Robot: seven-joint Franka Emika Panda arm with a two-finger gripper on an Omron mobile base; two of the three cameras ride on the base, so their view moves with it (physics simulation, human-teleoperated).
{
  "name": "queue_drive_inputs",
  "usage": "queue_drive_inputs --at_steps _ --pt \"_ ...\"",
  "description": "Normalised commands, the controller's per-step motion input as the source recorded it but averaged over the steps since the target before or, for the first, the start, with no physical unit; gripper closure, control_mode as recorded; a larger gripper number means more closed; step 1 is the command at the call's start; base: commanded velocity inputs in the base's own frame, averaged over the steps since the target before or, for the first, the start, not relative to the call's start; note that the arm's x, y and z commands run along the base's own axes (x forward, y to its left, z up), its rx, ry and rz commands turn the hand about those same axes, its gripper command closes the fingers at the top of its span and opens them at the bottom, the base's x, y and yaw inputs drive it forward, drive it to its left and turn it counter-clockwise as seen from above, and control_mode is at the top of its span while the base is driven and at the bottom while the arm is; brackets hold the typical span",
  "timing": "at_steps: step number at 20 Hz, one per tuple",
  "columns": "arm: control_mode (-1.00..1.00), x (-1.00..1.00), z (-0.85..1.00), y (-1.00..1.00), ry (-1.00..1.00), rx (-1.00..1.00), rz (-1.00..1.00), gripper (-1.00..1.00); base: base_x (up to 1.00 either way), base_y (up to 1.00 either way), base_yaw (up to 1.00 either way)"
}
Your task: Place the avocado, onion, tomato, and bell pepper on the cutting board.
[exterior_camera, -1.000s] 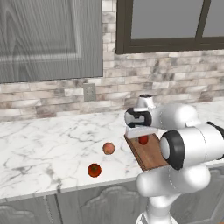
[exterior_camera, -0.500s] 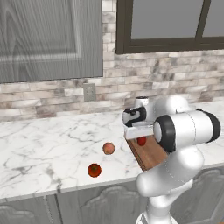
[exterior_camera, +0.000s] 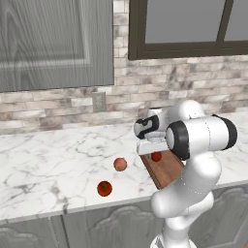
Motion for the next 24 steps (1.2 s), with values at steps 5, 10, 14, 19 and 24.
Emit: queue_drive_inputs --at_steps 5,10,14,19,24 --pt "-1.0 0.0 -0.32 0.14 0.08 0.0 0.0 -1.0 0.0 0.0 0.0" --pt "-1.0 0.0 -0.07 0.14 0.02 0.0 0.0 -1.0 0.0 0.0 0.0" --pt "-1.0 -0.05 0.01 0.03 0.0 0.0 0.0 -1.0 0.0 0.0 0.0" --pt "-1.0 -0.14 0.12 0.0 -0.02 -0.04 0.04 -1.0 0.0 0.0 0.0" --pt "-1.0 -0.27 0.38 0.0 -0.11 -0.09 0.04 -1.0 0.0 0.0 0.0"
